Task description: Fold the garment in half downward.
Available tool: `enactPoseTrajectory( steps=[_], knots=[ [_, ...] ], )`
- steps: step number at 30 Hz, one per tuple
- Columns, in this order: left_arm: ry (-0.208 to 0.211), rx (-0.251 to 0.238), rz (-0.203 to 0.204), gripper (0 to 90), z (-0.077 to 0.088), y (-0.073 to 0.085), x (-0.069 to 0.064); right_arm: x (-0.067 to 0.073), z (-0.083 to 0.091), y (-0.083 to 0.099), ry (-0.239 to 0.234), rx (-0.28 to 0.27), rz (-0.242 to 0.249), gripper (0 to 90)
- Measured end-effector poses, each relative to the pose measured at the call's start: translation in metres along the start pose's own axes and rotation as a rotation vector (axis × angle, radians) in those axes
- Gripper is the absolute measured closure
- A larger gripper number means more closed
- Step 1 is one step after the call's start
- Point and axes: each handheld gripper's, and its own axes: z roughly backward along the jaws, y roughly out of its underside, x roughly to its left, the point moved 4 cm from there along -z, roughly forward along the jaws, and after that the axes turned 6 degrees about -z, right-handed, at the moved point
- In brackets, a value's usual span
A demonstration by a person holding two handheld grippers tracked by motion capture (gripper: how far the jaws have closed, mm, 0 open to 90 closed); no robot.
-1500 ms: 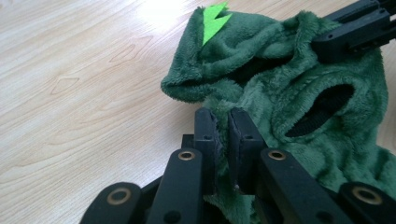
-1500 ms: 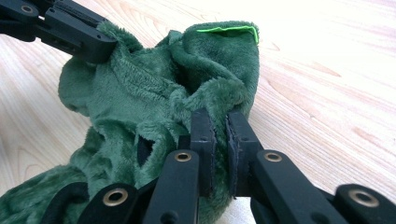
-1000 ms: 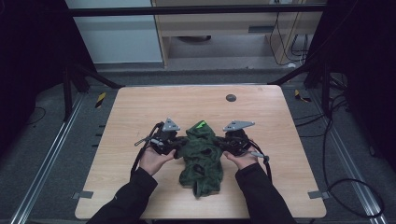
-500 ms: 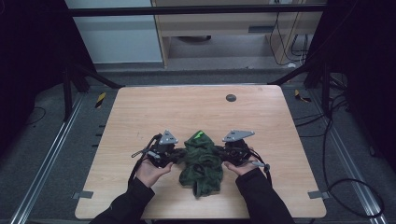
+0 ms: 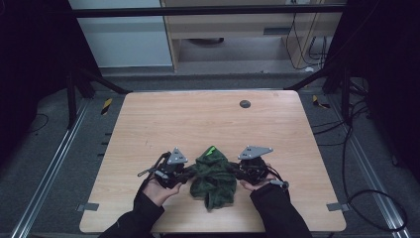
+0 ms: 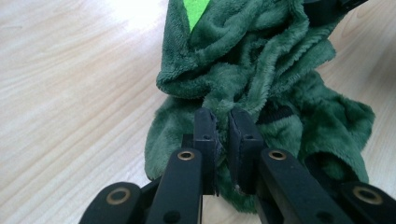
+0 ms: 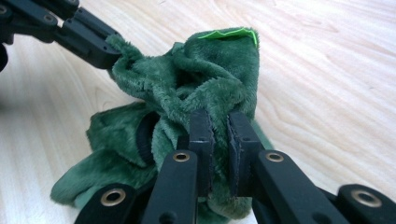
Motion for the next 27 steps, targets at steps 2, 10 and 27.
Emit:
enactPoseTrajectory(
  steps=[2,10,27],
  knots=[
    [0.007,0.002,0.007,82.6,0.001,0.003,-0.002,0.003,-0.001,0.003,-0.007,0.008,0.007,81.9],
    [0.023,0.02,0.0,82.3,0.002,0.013,-0.01,0.009,0.003,0.014,-0.023,0.01,0.006,80.3],
    [0.059,0.062,-0.015,82.2,-0.002,0.027,-0.025,0.018,0.008,0.04,-0.048,0.055,-0.016,77.4]
  ],
)
